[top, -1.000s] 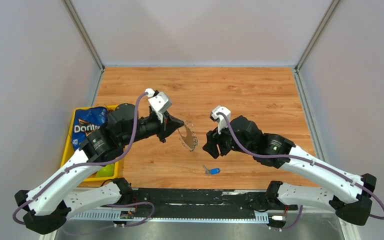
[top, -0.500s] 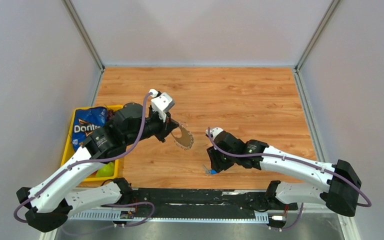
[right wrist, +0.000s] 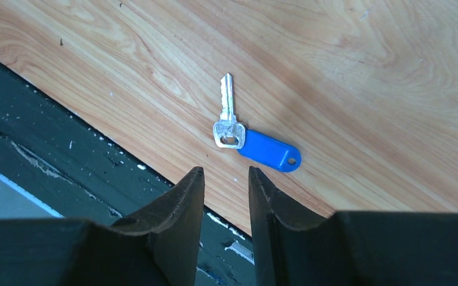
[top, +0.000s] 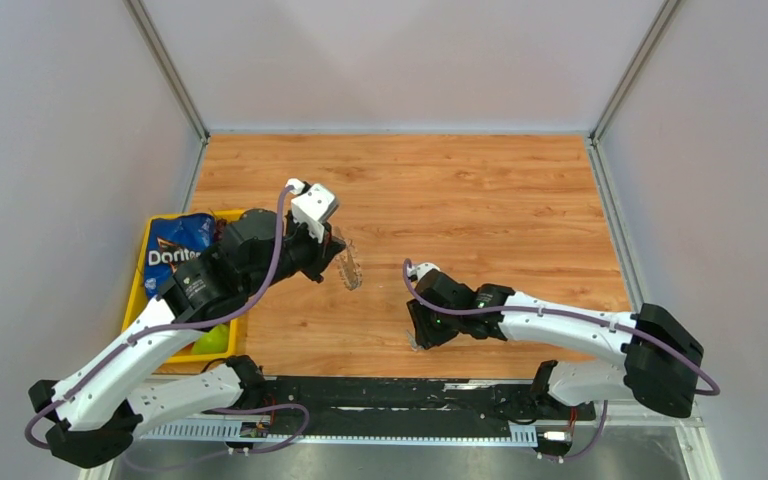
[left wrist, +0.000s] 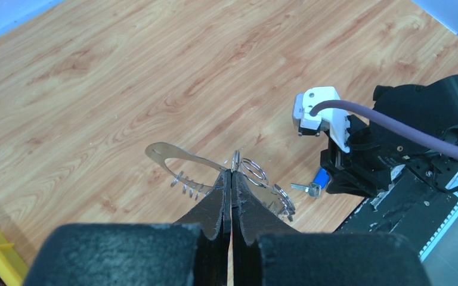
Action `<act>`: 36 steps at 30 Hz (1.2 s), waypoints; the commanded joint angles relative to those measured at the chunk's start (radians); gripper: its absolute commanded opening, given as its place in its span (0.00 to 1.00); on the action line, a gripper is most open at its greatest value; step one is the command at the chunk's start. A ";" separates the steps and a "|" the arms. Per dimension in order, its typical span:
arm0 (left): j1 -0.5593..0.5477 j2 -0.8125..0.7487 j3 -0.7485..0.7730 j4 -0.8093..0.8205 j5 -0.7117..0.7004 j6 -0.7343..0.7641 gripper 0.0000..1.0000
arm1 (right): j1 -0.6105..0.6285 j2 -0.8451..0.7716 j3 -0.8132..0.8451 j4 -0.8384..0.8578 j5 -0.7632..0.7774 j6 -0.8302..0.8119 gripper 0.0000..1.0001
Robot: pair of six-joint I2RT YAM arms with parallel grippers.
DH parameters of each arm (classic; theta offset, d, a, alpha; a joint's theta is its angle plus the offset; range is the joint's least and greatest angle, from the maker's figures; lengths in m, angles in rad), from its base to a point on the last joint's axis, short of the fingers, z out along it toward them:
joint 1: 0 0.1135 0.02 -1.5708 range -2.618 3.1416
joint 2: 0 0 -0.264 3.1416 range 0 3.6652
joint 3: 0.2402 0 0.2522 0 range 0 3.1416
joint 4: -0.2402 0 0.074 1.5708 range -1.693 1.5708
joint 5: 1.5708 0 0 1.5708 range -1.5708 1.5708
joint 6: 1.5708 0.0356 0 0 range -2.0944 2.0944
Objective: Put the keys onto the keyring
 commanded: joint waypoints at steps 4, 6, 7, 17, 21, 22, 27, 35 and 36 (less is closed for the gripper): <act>0.002 -0.037 0.004 0.017 -0.031 -0.003 0.00 | 0.033 0.087 0.016 0.080 0.080 0.070 0.35; 0.002 -0.044 0.001 0.015 -0.033 -0.003 0.00 | 0.041 0.112 0.023 0.083 0.092 0.080 0.35; 0.002 -0.048 -0.001 0.015 -0.034 -0.003 0.00 | 0.047 0.123 0.024 0.085 0.099 0.085 0.35; 0.003 -0.079 -0.022 0.027 -0.033 -0.003 0.00 | 0.088 0.201 0.068 0.092 0.157 0.119 0.35; 0.002 -0.083 -0.028 0.030 -0.029 -0.001 0.00 | 0.094 0.212 0.073 0.093 0.168 0.127 0.35; 0.002 -0.084 -0.028 0.031 -0.028 0.000 0.00 | 0.094 0.214 0.072 0.093 0.173 0.129 0.35; 0.001 -0.089 -0.036 0.038 -0.024 0.003 0.00 | 0.095 0.222 0.068 0.092 0.187 0.138 0.31; 0.002 -0.090 -0.034 0.041 -0.022 0.004 0.00 | 0.094 0.233 0.067 0.090 0.193 0.137 0.15; 0.001 -0.091 -0.034 0.042 -0.021 0.004 0.00 | 0.095 0.232 0.067 0.090 0.195 0.138 0.13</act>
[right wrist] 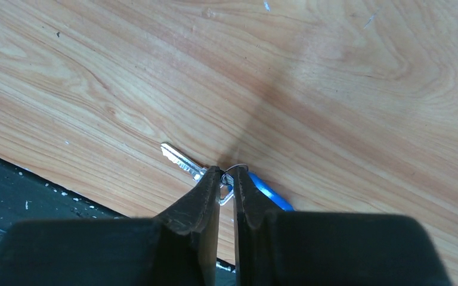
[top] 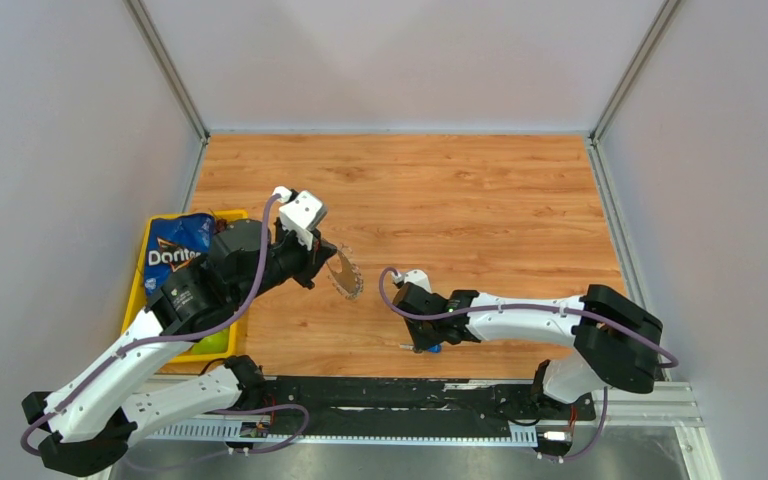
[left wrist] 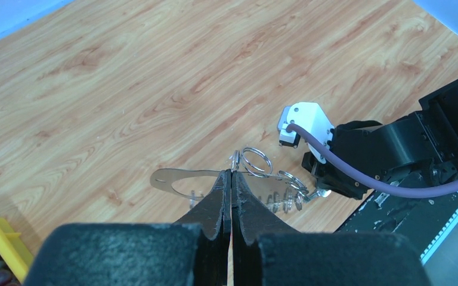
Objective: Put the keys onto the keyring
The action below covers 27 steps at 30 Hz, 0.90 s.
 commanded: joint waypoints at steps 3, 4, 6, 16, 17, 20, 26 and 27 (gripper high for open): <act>0.002 -0.012 0.010 0.058 0.005 0.002 0.00 | 0.010 -0.004 0.027 0.024 0.037 0.021 0.08; 0.002 -0.010 0.011 0.060 0.010 0.002 0.00 | 0.011 -0.009 0.028 0.020 0.040 0.021 0.05; 0.002 -0.007 0.012 0.065 0.014 0.000 0.00 | 0.013 -0.020 0.030 0.009 0.049 0.021 0.00; 0.001 -0.005 0.016 0.083 0.039 -0.007 0.00 | 0.024 -0.115 0.063 -0.052 0.089 -0.021 0.00; 0.001 -0.005 0.015 0.086 0.043 -0.008 0.00 | 0.025 -0.124 0.063 -0.056 0.092 -0.027 0.00; 0.002 -0.006 0.015 0.093 0.053 -0.008 0.00 | 0.025 -0.156 0.060 -0.058 0.092 -0.042 0.00; 0.001 -0.011 0.018 0.112 0.098 -0.008 0.00 | 0.025 -0.283 0.085 -0.058 0.049 -0.119 0.00; 0.001 -0.013 0.018 0.114 0.105 -0.008 0.00 | 0.025 -0.310 0.092 -0.058 0.029 -0.143 0.00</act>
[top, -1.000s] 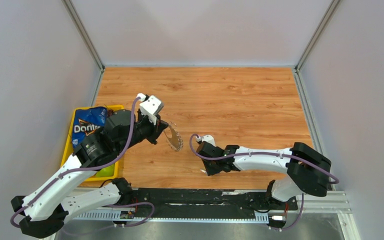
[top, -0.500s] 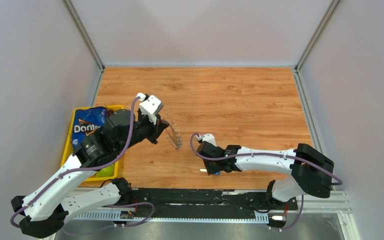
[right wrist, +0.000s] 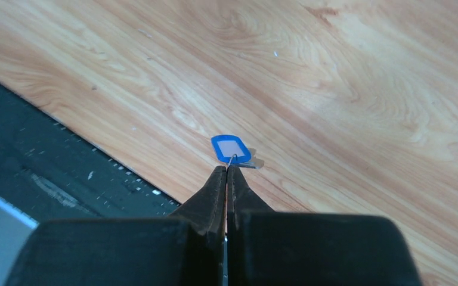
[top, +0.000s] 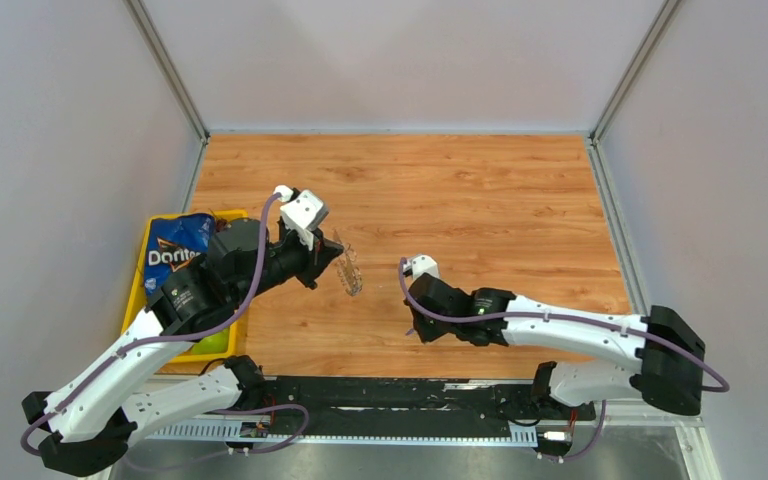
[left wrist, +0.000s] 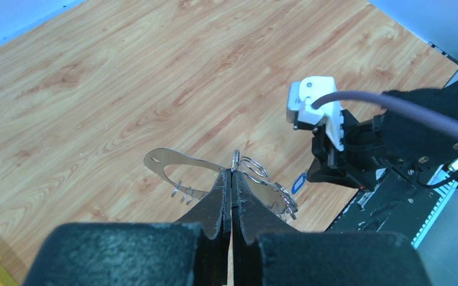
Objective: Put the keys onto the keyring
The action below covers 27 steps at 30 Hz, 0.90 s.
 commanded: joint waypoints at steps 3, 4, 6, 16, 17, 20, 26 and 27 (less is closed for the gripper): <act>0.001 -0.018 0.017 0.087 0.091 -0.005 0.00 | 0.006 -0.197 0.088 0.008 -0.100 -0.166 0.00; 0.002 -0.018 0.018 0.087 0.108 -0.004 0.00 | 0.007 -0.222 0.099 0.011 -0.121 -0.190 0.00; 0.001 -0.017 0.021 0.092 0.146 -0.001 0.00 | 0.006 -0.259 0.128 0.013 -0.162 -0.240 0.00; 0.001 -0.032 0.005 0.167 0.301 0.009 0.00 | 0.006 -0.311 0.267 0.012 -0.354 -0.423 0.00; 0.002 -0.036 0.002 0.174 0.319 0.016 0.00 | 0.006 -0.312 0.281 0.012 -0.364 -0.438 0.00; 0.002 -0.053 -0.014 0.200 0.349 0.033 0.00 | 0.006 -0.315 0.327 0.010 -0.394 -0.477 0.00; 0.001 -0.073 -0.041 0.232 0.409 0.075 0.00 | 0.005 -0.308 0.404 0.006 -0.430 -0.526 0.00; 0.001 -0.073 -0.041 0.233 0.416 0.081 0.00 | 0.006 -0.304 0.416 0.006 -0.428 -0.532 0.00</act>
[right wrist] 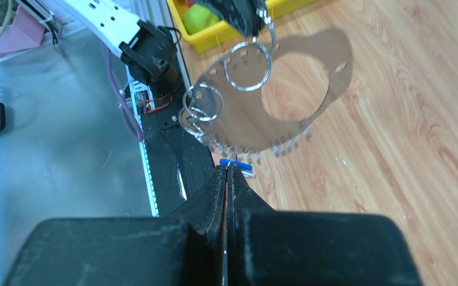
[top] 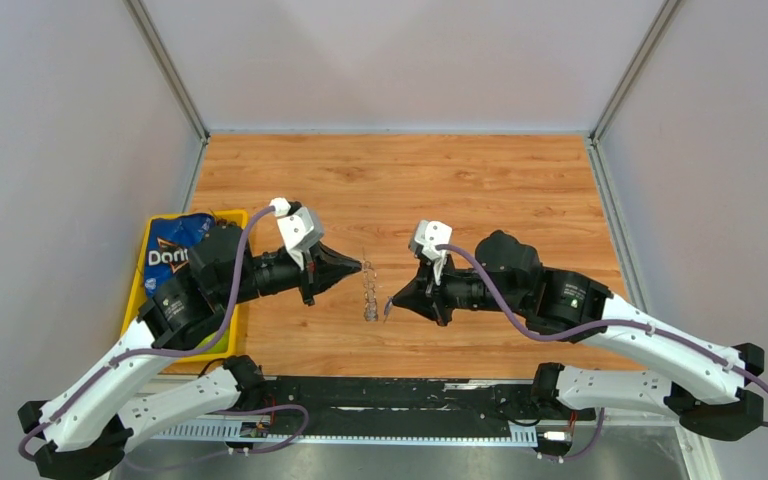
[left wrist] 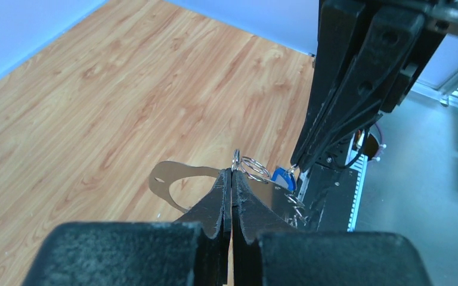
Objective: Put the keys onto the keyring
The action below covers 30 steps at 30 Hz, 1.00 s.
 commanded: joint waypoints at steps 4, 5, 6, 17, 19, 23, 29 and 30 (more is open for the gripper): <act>0.001 -0.016 -0.013 0.102 0.107 0.059 0.00 | 0.006 0.012 0.129 0.012 -0.048 -0.088 0.00; 0.002 -0.017 -0.017 0.106 0.112 0.064 0.00 | 0.006 0.018 0.147 0.001 -0.043 -0.089 0.00; 0.001 -0.017 -0.019 0.107 0.117 0.067 0.00 | 0.006 0.023 0.166 -0.009 -0.042 -0.118 0.00; 0.001 0.008 -0.002 0.076 0.087 0.097 0.00 | 0.006 0.101 0.302 -0.091 -0.021 -0.176 0.00; 0.001 0.014 0.000 0.075 0.086 0.100 0.00 | 0.006 0.119 0.315 -0.091 -0.011 -0.176 0.00; 0.001 0.018 0.004 0.081 0.094 0.103 0.00 | 0.005 0.149 0.338 -0.091 -0.004 -0.179 0.00; 0.001 0.012 -0.001 0.082 0.114 0.106 0.00 | 0.004 0.174 0.362 -0.090 0.034 -0.182 0.00; 0.001 0.010 -0.001 0.082 0.114 0.107 0.00 | 0.005 0.176 0.364 -0.090 0.043 -0.182 0.00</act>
